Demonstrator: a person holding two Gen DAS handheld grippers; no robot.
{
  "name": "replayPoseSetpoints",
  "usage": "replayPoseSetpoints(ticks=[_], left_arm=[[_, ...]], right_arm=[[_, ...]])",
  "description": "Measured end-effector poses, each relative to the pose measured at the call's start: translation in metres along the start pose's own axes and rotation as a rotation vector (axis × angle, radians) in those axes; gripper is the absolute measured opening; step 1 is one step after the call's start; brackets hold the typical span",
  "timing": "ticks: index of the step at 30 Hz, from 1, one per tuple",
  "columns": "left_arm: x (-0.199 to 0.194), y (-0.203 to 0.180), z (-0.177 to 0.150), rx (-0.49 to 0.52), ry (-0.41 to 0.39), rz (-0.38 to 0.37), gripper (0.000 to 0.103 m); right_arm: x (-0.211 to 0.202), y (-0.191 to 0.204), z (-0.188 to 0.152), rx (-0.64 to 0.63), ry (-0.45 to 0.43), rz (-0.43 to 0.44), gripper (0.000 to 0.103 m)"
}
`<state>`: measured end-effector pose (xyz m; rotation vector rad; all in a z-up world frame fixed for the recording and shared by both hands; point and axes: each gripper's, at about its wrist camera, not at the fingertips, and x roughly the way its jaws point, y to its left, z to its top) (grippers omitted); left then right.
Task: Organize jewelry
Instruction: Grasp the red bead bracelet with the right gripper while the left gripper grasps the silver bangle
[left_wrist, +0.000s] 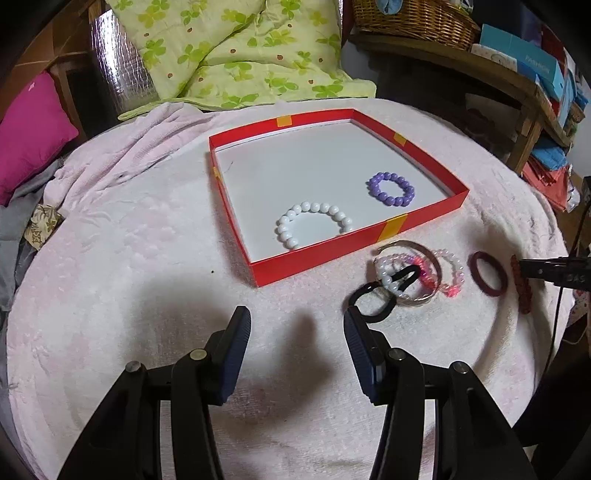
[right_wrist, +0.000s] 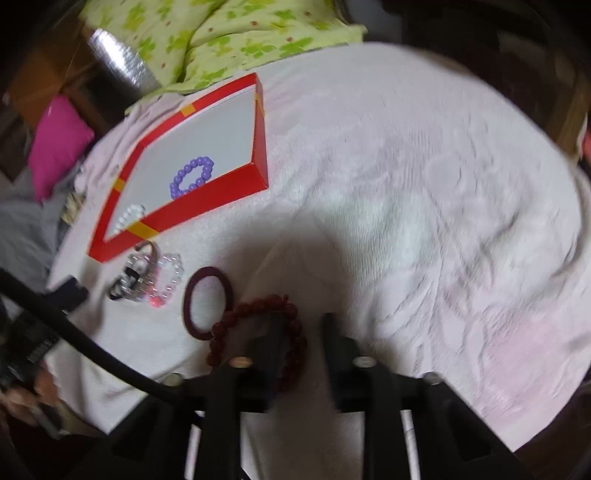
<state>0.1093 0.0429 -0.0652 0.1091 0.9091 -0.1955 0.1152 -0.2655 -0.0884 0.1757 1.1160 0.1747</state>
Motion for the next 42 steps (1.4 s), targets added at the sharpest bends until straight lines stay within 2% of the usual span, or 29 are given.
replayPoseSetpoints(ticks=[8, 17, 19, 21, 27, 35, 37, 39, 42], left_arm=[[0.005, -0.010, 0.007, -0.013, -0.001, -0.071, 0.053], [0.028, -0.043, 0.015, 0.001, 0.071, -0.138, 0.054], [0.032, -0.055, 0.016, 0.026, 0.082, -0.142, 0.057], [0.035, -0.064, 0.017, 0.036, 0.086, -0.137, 0.066], [0.050, -0.080, 0.023, 0.008, 0.112, -0.133, 0.068], [0.059, -0.075, 0.027, -0.074, 0.084, -0.144, 0.068], [0.057, -0.074, 0.027, -0.075, 0.073, -0.151, 0.068], [0.057, -0.074, 0.026, -0.067, 0.063, -0.149, 0.062], [0.054, -0.073, 0.026, -0.057, 0.049, -0.154, 0.062]], right_arm=[[-0.027, -0.004, 0.012, 0.052, -0.138, 0.062, 0.010], [-0.027, 0.006, 0.018, 0.104, -0.153, 0.110, 0.010], [-0.024, 0.011, 0.020, 0.106, -0.151, 0.111, 0.010], [-0.024, 0.010, 0.021, 0.113, -0.148, 0.121, 0.010], [-0.022, 0.010, 0.021, 0.110, -0.139, 0.140, 0.010], [-0.023, 0.012, 0.019, 0.097, -0.133, 0.155, 0.010], [-0.022, 0.011, 0.019, 0.102, -0.129, 0.159, 0.010], [-0.022, 0.008, 0.019, 0.114, -0.131, 0.167, 0.010], [-0.022, 0.006, 0.020, 0.122, -0.131, 0.170, 0.010]])
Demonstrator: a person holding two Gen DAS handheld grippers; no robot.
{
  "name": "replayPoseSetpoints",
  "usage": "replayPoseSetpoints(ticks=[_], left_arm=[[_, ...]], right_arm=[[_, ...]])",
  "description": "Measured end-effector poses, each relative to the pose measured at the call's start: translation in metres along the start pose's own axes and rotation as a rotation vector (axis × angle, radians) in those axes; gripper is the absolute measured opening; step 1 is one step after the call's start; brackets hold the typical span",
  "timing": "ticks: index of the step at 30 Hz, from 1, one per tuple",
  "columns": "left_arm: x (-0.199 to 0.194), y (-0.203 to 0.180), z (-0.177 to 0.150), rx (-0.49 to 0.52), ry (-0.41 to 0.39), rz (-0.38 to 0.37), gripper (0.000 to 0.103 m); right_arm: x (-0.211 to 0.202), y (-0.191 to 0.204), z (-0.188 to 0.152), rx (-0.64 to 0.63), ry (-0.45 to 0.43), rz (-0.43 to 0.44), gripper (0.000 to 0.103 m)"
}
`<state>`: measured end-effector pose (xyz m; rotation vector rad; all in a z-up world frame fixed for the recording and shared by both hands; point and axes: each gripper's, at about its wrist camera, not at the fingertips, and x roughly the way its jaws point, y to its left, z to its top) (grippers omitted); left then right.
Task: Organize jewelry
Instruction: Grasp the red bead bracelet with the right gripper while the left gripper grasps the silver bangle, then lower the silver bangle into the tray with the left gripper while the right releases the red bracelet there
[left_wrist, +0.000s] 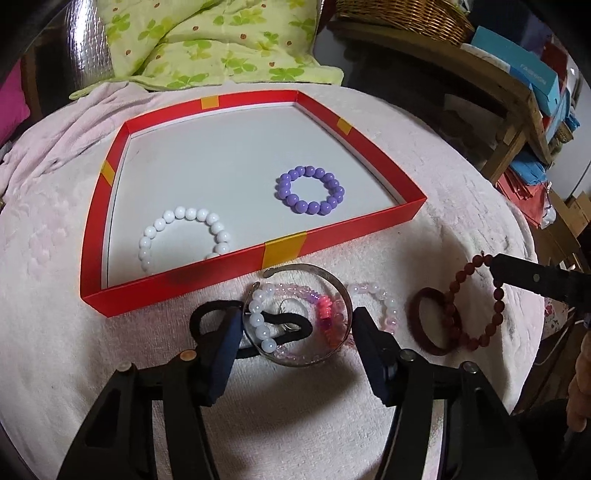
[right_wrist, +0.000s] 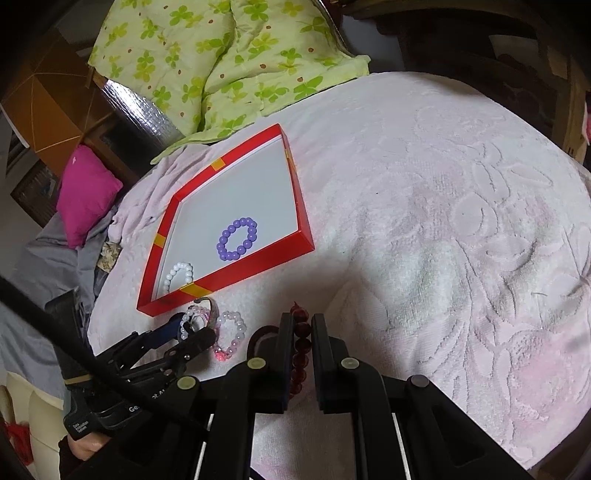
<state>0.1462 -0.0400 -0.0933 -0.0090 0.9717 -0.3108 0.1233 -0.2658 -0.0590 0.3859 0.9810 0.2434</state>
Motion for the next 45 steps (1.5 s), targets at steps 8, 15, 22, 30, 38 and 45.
replayPoseSetpoints(ticks=[8, 15, 22, 30, 38, 45], left_arm=[[-0.023, 0.005, 0.001, 0.008, -0.063, 0.012, 0.062], [-0.048, 0.017, 0.003, 0.015, -0.126, 0.030, 0.062], [-0.062, 0.035, 0.006, -0.020, -0.163, 0.063, 0.062], [-0.066, 0.049, 0.019, -0.023, -0.198, 0.125, 0.062], [-0.048, 0.079, 0.057, -0.101, -0.230, 0.129, 0.062], [-0.016, 0.092, 0.085, -0.106, -0.202, 0.191, 0.062]], right_arm=[[0.001, 0.008, 0.000, -0.002, -0.008, 0.034, 0.010], [-0.004, 0.017, 0.003, 0.001, -0.054, 0.078, 0.010], [-0.009, 0.028, 0.006, -0.007, -0.103, 0.110, 0.010], [-0.009, 0.050, 0.026, -0.039, -0.193, 0.132, 0.010], [0.027, 0.091, 0.062, -0.042, -0.198, 0.164, 0.010], [0.081, 0.116, 0.104, -0.048, -0.166, 0.185, 0.011]])
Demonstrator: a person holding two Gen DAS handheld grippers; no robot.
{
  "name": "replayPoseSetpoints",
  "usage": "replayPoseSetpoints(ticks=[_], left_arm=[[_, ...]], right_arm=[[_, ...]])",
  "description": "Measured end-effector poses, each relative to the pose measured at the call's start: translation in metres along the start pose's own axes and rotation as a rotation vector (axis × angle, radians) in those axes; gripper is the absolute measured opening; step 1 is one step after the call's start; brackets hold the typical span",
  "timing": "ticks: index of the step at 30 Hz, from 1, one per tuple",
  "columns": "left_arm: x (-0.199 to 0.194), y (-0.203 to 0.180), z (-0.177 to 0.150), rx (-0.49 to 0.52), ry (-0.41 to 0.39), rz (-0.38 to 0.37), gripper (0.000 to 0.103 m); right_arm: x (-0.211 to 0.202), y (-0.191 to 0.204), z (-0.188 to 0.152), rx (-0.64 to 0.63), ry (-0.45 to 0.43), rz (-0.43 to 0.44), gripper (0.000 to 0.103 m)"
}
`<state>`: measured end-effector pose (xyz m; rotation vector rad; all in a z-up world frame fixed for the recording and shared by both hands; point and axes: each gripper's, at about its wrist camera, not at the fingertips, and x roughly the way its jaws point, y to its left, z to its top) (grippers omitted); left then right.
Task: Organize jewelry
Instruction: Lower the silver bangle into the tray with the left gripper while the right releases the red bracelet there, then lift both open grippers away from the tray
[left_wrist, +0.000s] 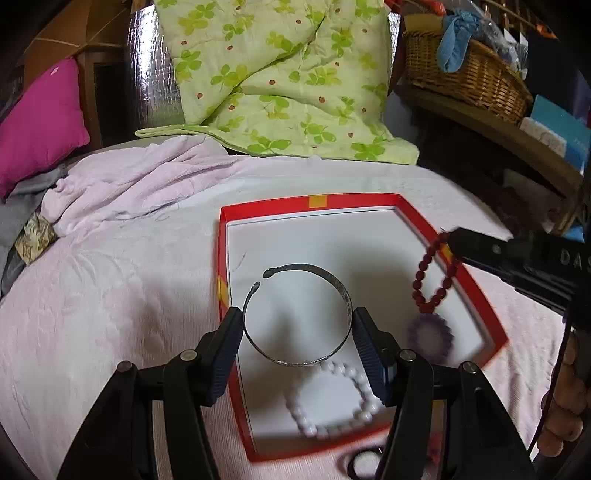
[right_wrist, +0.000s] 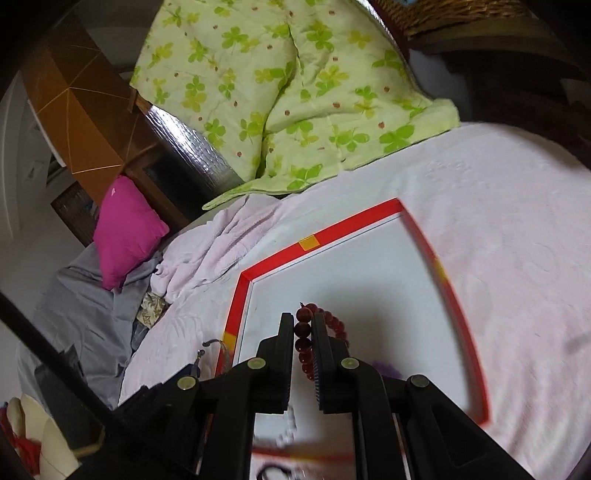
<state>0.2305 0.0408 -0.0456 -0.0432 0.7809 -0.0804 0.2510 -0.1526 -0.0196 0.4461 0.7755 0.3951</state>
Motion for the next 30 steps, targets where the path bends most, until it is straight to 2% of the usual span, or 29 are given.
replayPoseSetpoints(ticks=[6, 12, 14, 18, 20, 21, 30], left_arm=[[0.033, 0.000, 0.006, 0.010, 0.056, 0.017, 0.062], [0.051, -0.006, 0.003, 0.017, 0.111, 0.026, 0.063], [0.052, -0.011, 0.002, 0.034, 0.123, 0.036, 0.063], [0.041, -0.019, 0.001, 0.085, 0.119, 0.070, 0.063], [0.032, -0.023, 0.001, 0.104, 0.106, 0.087, 0.063], [0.026, -0.026, 0.000, 0.112, 0.096, 0.096, 0.063], [-0.039, -0.048, -0.017, 0.225, -0.017, 0.172, 0.067]], right_arm=[[0.048, -0.010, 0.021, 0.047, 0.020, -0.002, 0.011], [0.068, -0.030, 0.024, 0.111, 0.044, -0.035, 0.011], [0.068, -0.035, 0.024, 0.115, 0.046, -0.060, 0.013], [0.058, -0.049, 0.024, 0.151, 0.050, -0.100, 0.019], [0.049, -0.053, 0.024, 0.152, 0.037, -0.114, 0.031], [0.043, -0.053, 0.024, 0.151, 0.031, -0.117, 0.032], [-0.028, -0.045, 0.015, 0.077, -0.037, -0.138, 0.033]])
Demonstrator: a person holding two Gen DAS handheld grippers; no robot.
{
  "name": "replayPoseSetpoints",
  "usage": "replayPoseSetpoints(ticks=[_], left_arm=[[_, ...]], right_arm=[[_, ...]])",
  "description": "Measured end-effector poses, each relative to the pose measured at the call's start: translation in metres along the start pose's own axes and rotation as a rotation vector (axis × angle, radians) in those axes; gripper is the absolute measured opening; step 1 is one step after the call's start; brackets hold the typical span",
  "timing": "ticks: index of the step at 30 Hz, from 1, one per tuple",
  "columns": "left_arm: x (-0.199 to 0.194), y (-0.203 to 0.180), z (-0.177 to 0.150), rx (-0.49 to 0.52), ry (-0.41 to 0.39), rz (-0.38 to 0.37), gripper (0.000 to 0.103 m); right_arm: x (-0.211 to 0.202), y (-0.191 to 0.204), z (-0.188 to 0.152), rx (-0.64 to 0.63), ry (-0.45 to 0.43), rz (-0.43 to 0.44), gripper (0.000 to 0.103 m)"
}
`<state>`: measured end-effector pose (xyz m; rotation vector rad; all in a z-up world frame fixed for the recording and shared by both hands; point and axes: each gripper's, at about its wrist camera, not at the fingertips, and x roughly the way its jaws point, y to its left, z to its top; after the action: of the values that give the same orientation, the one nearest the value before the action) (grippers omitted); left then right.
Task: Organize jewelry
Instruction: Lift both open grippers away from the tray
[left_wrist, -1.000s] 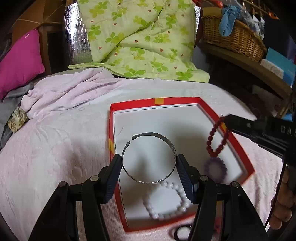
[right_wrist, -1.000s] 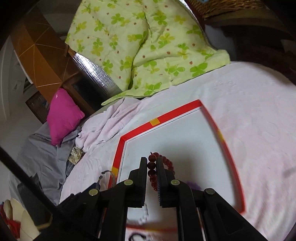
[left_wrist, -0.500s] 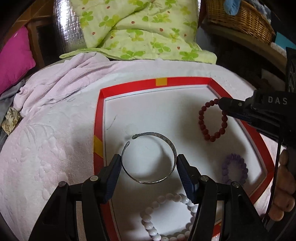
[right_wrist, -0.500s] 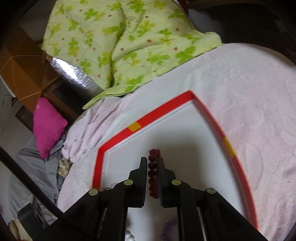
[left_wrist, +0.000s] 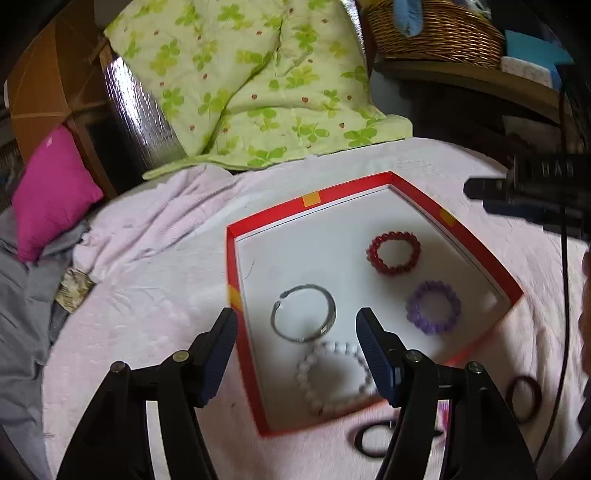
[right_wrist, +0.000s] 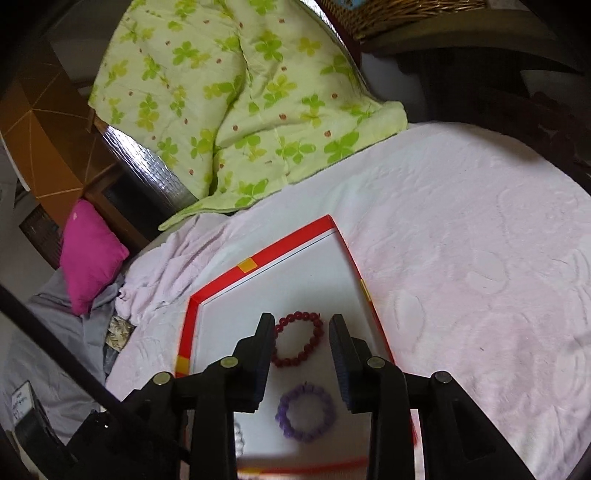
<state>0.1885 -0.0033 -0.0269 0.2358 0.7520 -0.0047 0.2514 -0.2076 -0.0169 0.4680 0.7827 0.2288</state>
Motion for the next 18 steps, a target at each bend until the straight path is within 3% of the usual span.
replayPoseSetpoints(ticks=[10, 18], left_arm=[[-0.051, 0.003, -0.029, 0.040, -0.046, 0.021, 0.067], [-0.064, 0.012, -0.040, 0.028, -0.045, 0.028, 0.067]], right_arm=[[-0.045, 0.014, -0.024, -0.059, -0.010, 0.020, 0.033], [-0.068, 0.018, -0.050, -0.091, 0.013, 0.030, 0.033]])
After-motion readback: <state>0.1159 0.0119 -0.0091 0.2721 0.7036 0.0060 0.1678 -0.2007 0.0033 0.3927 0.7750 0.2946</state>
